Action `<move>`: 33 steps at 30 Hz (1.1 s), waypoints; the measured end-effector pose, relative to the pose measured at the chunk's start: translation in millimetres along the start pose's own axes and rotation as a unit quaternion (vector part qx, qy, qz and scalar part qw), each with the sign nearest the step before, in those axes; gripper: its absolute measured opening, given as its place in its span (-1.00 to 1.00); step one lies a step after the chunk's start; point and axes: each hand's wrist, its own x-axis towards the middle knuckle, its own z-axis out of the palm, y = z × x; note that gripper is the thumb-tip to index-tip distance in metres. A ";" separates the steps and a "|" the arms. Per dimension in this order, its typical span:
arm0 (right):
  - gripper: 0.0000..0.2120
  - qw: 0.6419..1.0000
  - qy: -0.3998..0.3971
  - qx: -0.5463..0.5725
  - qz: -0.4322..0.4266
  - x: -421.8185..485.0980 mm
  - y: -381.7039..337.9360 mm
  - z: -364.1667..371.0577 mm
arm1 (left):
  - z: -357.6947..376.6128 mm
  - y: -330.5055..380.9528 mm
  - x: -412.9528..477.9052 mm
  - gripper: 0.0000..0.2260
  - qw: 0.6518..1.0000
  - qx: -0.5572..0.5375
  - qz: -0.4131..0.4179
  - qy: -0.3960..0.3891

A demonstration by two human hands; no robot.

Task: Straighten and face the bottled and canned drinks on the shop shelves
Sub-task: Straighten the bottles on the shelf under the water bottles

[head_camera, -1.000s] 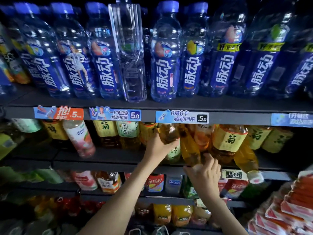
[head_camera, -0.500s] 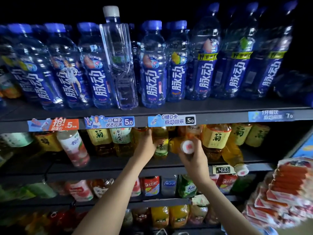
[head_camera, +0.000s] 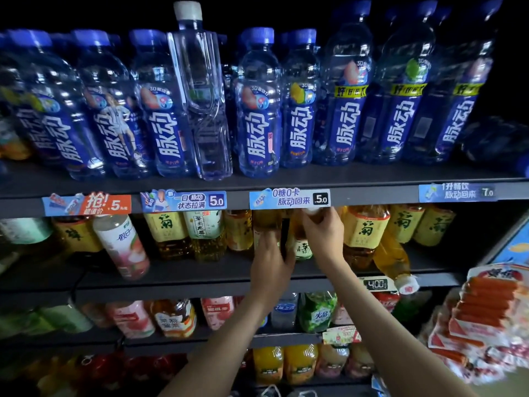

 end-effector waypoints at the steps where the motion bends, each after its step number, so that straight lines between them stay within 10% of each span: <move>1: -0.83 1.000 -0.020 -0.020 -0.007 6.1 -0.8 1.6 | 6.2 3.3 0.3 -0.68 1.000 0.003 0.004 -0.003; 14: -0.75 0.977 -0.058 -0.147 -0.142 -35.0 52.6 -51.7 | 51.2 24.0 -8.1 -0.63 0.999 -0.021 -0.023 0.016; 18: -0.58 0.958 0.171 -0.231 -0.001 -44.9 123.6 -104.5 | 74.3 32.5 -25.6 -0.59 0.992 -0.039 0.109 -0.045; 21: -0.38 0.934 0.152 -0.304 0.111 -41.1 148.1 -124.2 | 93.1 52.0 -31.4 -0.59 0.986 -0.033 0.147 -0.066; 33: -0.69 0.987 0.122 -0.100 -0.027 -7.4 98.7 -168.8 | 126.8 91.4 -8.6 -0.33 0.997 -0.018 0.072 0.022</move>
